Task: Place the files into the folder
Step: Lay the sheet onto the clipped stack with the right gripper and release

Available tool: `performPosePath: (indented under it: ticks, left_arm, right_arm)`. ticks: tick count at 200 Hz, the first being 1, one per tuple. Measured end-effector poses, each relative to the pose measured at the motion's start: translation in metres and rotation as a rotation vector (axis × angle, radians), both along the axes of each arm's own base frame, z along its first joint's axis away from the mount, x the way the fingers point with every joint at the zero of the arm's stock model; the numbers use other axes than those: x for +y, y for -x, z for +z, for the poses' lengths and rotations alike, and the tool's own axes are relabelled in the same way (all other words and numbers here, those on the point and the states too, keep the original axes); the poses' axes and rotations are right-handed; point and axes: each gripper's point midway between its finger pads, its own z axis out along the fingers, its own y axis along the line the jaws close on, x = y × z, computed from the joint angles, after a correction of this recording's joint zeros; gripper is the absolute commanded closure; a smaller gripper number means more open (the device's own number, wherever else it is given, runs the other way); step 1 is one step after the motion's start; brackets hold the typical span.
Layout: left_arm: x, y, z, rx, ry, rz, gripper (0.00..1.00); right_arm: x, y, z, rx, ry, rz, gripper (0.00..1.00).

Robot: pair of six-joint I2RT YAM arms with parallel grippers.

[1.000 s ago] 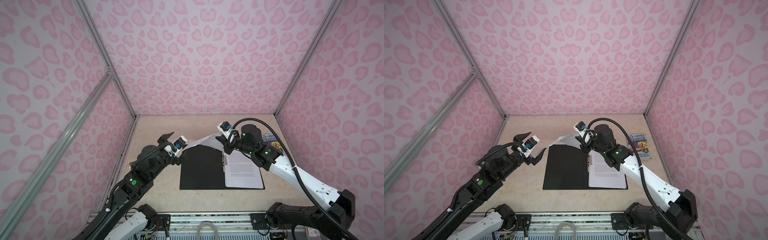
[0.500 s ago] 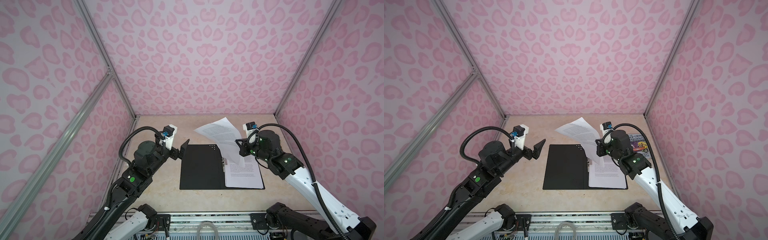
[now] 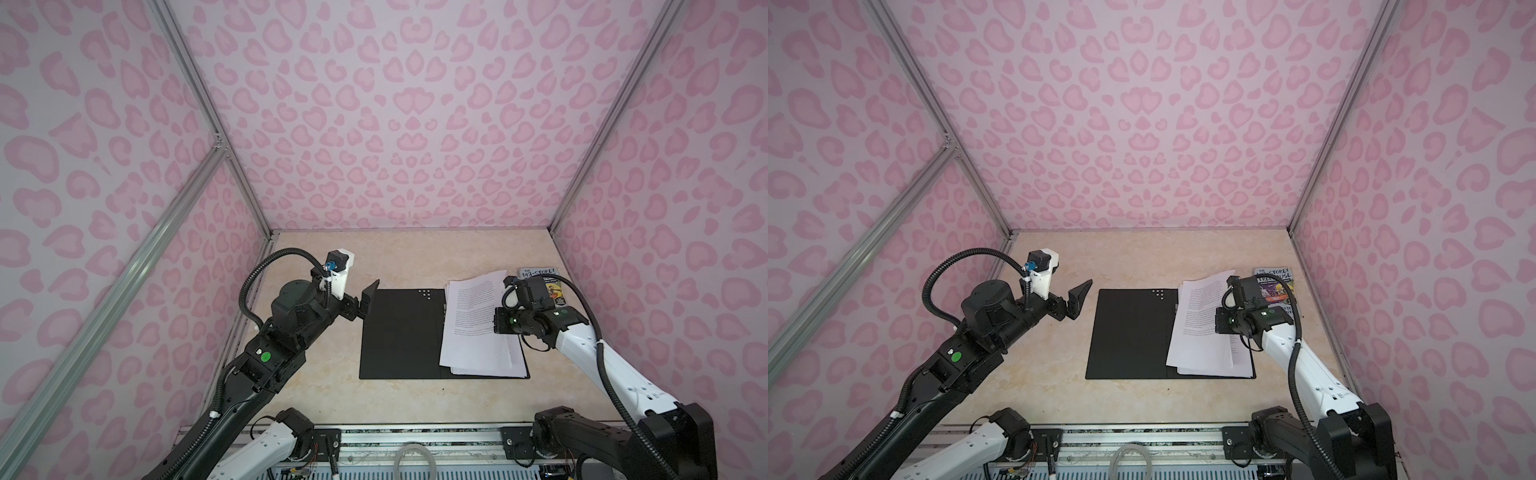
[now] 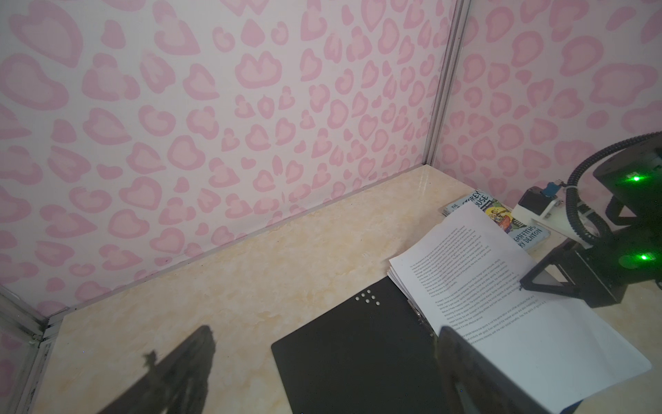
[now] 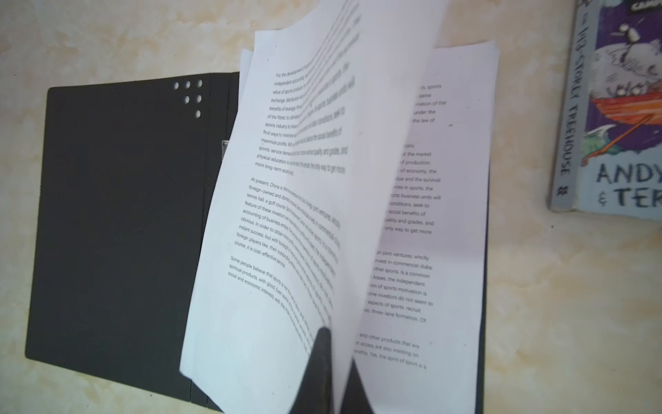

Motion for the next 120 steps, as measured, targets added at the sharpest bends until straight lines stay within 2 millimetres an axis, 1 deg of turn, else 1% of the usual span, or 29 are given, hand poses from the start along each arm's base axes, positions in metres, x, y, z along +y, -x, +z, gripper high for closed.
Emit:
performPosePath:
  ticks: [21,36,59,83,120]
  left_arm:
    - [0.0,0.0,0.0,0.0,0.0,-0.001,0.03]
    - [0.0,0.0,0.0,-0.001,-0.001,0.0,0.03]
    - [0.001,0.0,0.001,-0.004,-0.001,0.007,0.03]
    - [0.003,0.001,0.002,-0.009,-0.002,0.01,0.03]
    - [0.003,0.0,0.002,-0.012,-0.009,0.012,0.03]
  right_arm:
    - [-0.002,-0.006,0.003,-0.023,0.076,0.028,1.0]
    - [-0.004,-0.007,0.003,-0.034,0.149,0.057,1.0]
    - [-0.002,-0.006,0.0,-0.041,0.212,0.112,1.0]
    - [-0.013,-0.009,-0.003,-0.034,0.304,0.111,1.0]
    - [-0.012,-0.012,-0.009,-0.022,0.337,0.13,1.0]
